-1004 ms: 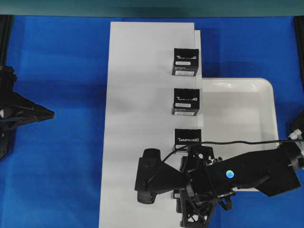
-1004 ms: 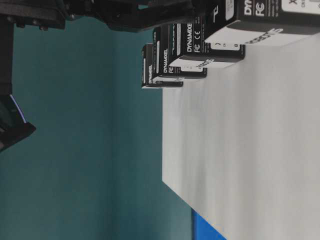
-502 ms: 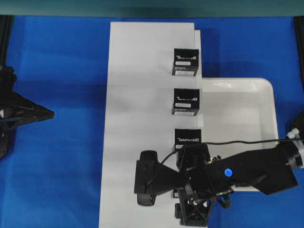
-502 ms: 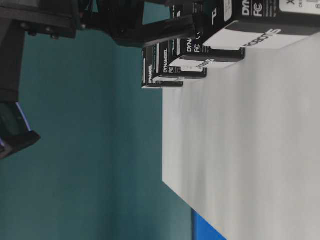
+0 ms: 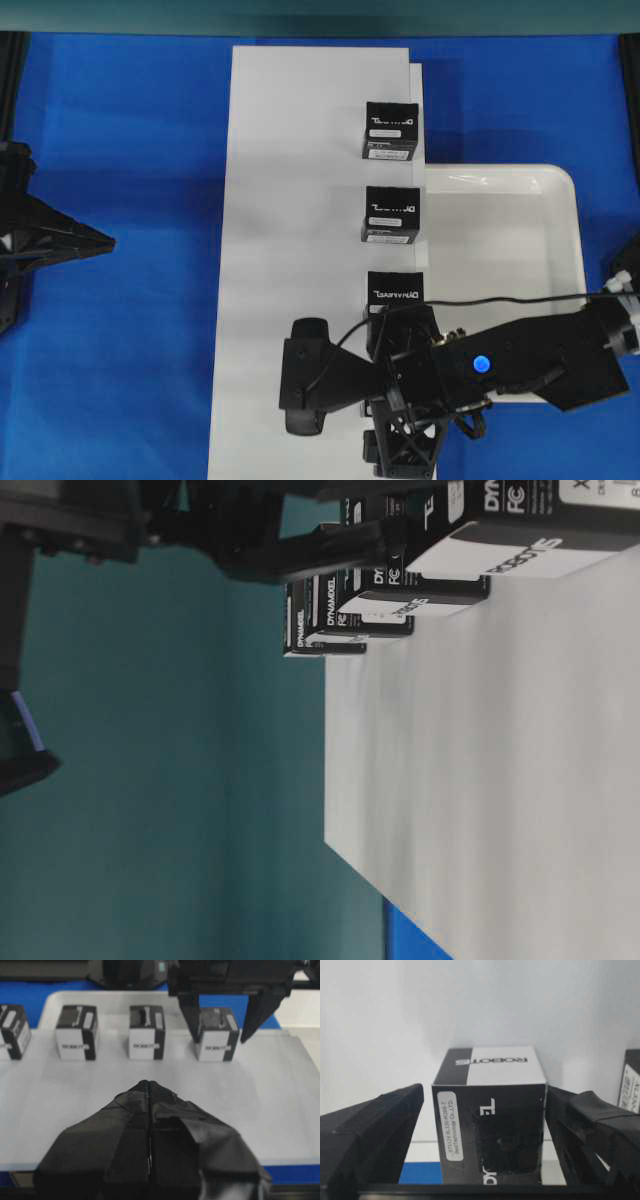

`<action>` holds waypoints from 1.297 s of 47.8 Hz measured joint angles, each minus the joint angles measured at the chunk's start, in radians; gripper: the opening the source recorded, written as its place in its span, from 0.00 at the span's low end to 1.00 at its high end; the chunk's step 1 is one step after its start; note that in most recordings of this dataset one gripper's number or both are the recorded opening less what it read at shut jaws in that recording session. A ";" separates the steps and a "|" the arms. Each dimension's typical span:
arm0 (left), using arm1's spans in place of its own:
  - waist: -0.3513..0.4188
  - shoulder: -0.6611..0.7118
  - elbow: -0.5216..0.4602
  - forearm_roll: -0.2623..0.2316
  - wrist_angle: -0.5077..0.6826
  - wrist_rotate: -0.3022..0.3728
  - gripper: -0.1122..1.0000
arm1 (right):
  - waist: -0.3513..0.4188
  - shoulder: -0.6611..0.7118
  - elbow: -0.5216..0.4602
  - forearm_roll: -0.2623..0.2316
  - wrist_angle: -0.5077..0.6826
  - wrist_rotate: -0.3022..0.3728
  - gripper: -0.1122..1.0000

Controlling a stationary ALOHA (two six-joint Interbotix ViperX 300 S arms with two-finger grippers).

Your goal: Place the box from the white plastic tray onto the white base.

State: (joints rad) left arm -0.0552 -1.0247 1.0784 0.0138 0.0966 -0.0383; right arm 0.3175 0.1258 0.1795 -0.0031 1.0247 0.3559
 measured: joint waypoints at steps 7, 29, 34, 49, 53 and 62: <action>0.000 -0.006 0.000 0.000 0.006 0.000 0.03 | -0.014 -0.052 -0.025 -0.011 -0.002 0.000 0.99; -0.018 -0.011 -0.002 0.000 0.006 0.000 0.03 | -0.035 -0.233 -0.075 -0.149 -0.006 0.003 0.99; -0.018 -0.011 0.000 0.000 0.006 0.002 0.03 | -0.052 -0.267 -0.074 -0.169 -0.008 0.002 0.99; -0.018 -0.014 0.000 0.000 0.005 0.000 0.03 | -0.140 -0.471 0.052 -0.179 -0.127 -0.003 0.99; -0.018 -0.015 -0.002 -0.002 0.005 0.000 0.03 | -0.170 -0.560 0.121 -0.181 -0.196 -0.006 0.99; -0.018 -0.026 -0.002 -0.002 0.006 0.000 0.03 | -0.207 -0.724 0.284 -0.202 -0.377 -0.008 0.99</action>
State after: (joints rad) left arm -0.0736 -1.0508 1.0769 0.0123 0.1028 -0.0383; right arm 0.1104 -0.5983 0.4633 -0.2056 0.6473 0.3482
